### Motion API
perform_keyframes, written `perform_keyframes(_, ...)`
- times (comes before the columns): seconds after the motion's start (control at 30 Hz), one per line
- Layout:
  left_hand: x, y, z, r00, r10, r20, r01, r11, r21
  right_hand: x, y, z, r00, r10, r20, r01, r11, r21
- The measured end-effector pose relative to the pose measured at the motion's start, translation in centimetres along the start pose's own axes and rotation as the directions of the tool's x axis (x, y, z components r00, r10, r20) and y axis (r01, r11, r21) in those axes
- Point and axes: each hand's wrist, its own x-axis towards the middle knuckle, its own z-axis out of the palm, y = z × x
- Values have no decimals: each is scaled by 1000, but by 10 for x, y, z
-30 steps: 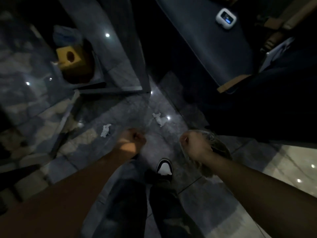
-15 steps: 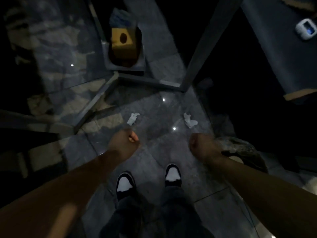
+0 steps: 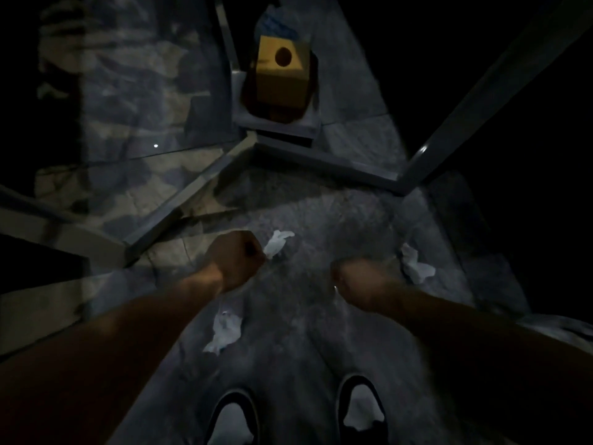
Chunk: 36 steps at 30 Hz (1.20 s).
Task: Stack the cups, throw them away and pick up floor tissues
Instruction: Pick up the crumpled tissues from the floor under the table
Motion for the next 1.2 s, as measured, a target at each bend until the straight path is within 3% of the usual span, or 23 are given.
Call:
perform_keyframes(0.1, 38, -20, 19, 992, 117, -36, -116, 993, 37, 41, 20, 15, 991, -136, 8, 136, 989, -61)
perform_keyframes(0.23, 87, -36, 35, 974, 216, -65, -212, 975, 65, 91, 39, 22, 959, -267, 94, 283, 915, -288)
perform_keyframes(0.5, 128, -33, 44, 962, 263, 80, -274, 915, 295, 114, 61, 10, 955, -294, -28, 269, 905, -331)
perform_keyframes(0.67, 119, -25, 42, 969, 240, 67, -249, 924, 292, 87, 91, -18, 984, -173, -33, 145, 905, -401)
perform_keyframes(0.77, 114, -26, 50, 956, 258, 137, -291, 885, 364, 80, 105, -30, 989, -130, -68, 84, 882, -463)
perform_keyframes(0.87, 113, -24, 55, 930, 295, 219, -367, 781, 505, 73, 122, -23, 985, -46, -168, -17, 934, -356)
perform_keyframes(0.93, 115, -20, 59, 920, 292, 262, -391, 734, 555, 61, 137, -12, 995, 21, -93, -54, 929, -366)
perform_keyframes(1.03, 119, -12, 68, 915, 300, 269, -401, 736, 545, 38, 158, 2, 990, 139, -10, -133, 923, -360)
perform_keyframes(1.2, 125, -24, 89, 898, 339, 281, -440, 714, 545, 15, 187, 19, 959, 277, -65, -285, 936, -206)
